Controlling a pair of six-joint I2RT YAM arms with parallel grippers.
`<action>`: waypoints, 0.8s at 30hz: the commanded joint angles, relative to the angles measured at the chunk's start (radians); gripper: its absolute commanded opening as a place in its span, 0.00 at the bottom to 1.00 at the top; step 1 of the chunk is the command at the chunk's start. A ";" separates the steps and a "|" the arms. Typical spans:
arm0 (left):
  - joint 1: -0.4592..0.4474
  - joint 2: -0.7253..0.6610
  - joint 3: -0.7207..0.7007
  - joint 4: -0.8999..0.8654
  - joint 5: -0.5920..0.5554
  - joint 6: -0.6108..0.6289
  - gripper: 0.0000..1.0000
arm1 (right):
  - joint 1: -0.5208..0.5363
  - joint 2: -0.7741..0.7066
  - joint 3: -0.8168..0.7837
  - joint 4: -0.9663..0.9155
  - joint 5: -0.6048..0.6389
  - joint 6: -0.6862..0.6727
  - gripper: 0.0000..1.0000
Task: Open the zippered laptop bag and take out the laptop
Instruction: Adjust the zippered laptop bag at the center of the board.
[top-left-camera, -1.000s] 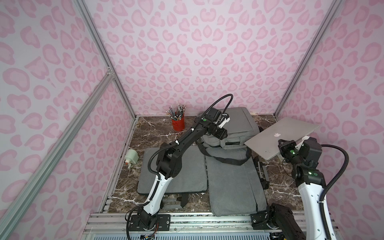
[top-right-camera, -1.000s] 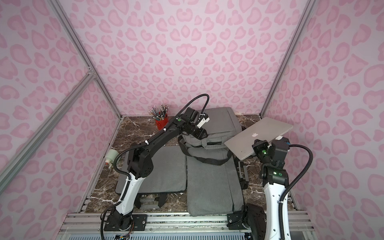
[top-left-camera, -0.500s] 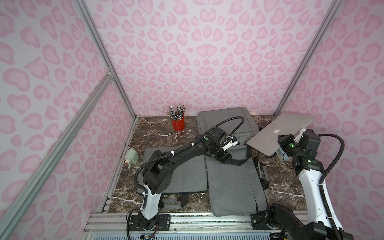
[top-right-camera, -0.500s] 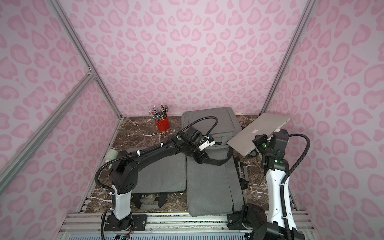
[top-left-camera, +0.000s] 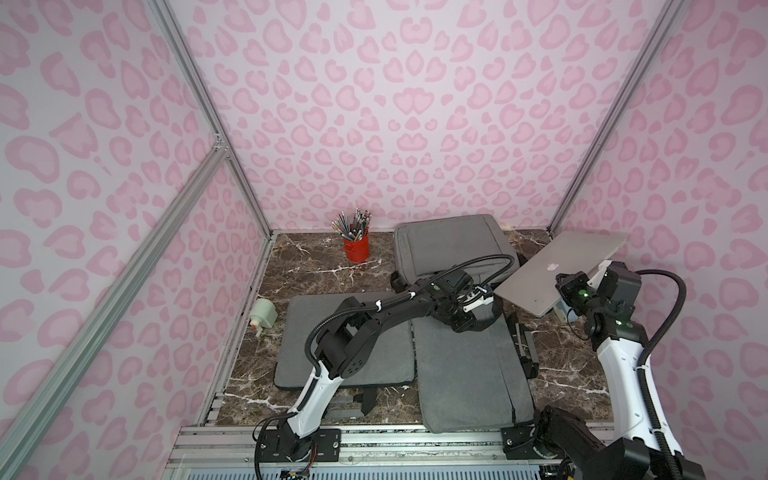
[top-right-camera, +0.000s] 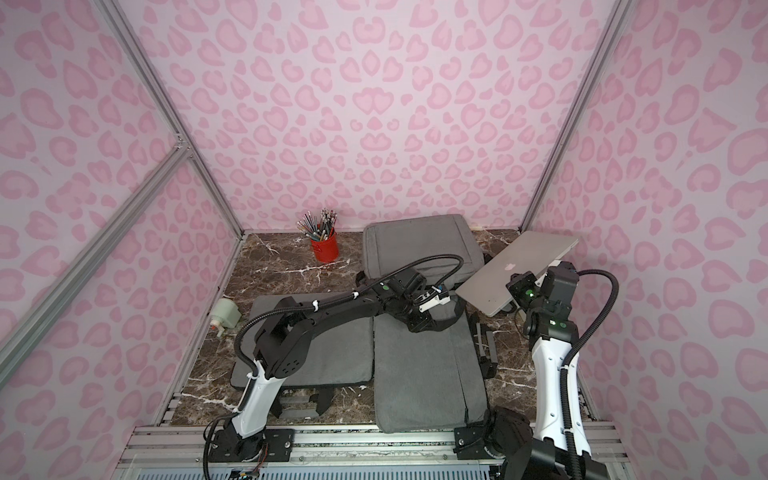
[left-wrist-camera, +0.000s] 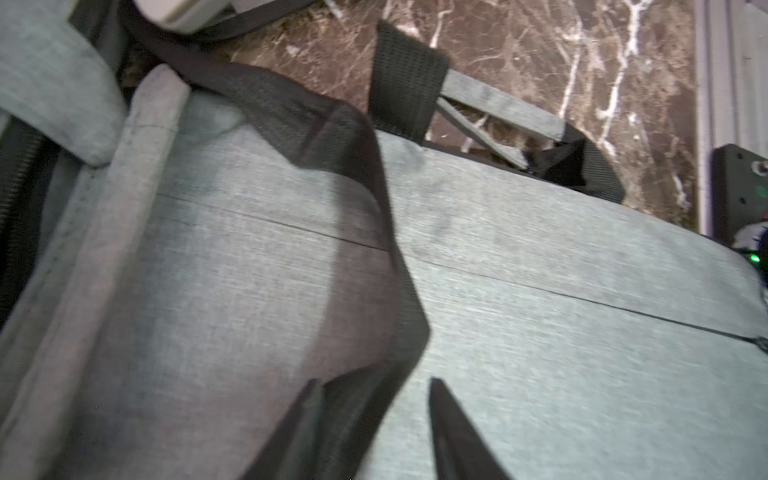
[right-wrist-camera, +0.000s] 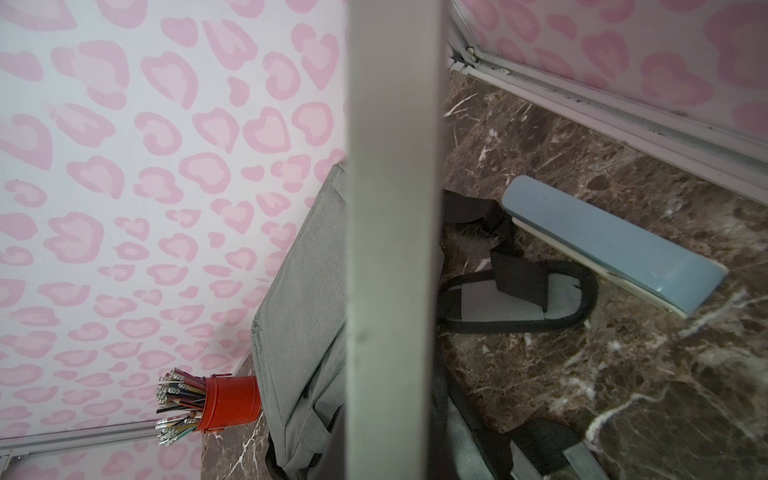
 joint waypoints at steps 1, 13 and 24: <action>-0.001 0.021 0.029 -0.005 -0.063 0.022 0.23 | -0.005 -0.014 -0.006 0.138 -0.025 -0.020 0.00; -0.003 0.006 0.026 0.013 0.118 0.043 0.54 | -0.047 -0.029 -0.021 0.122 -0.052 -0.039 0.00; -0.009 0.111 0.134 -0.028 0.098 0.025 0.47 | -0.057 -0.041 -0.048 0.125 -0.071 -0.040 0.00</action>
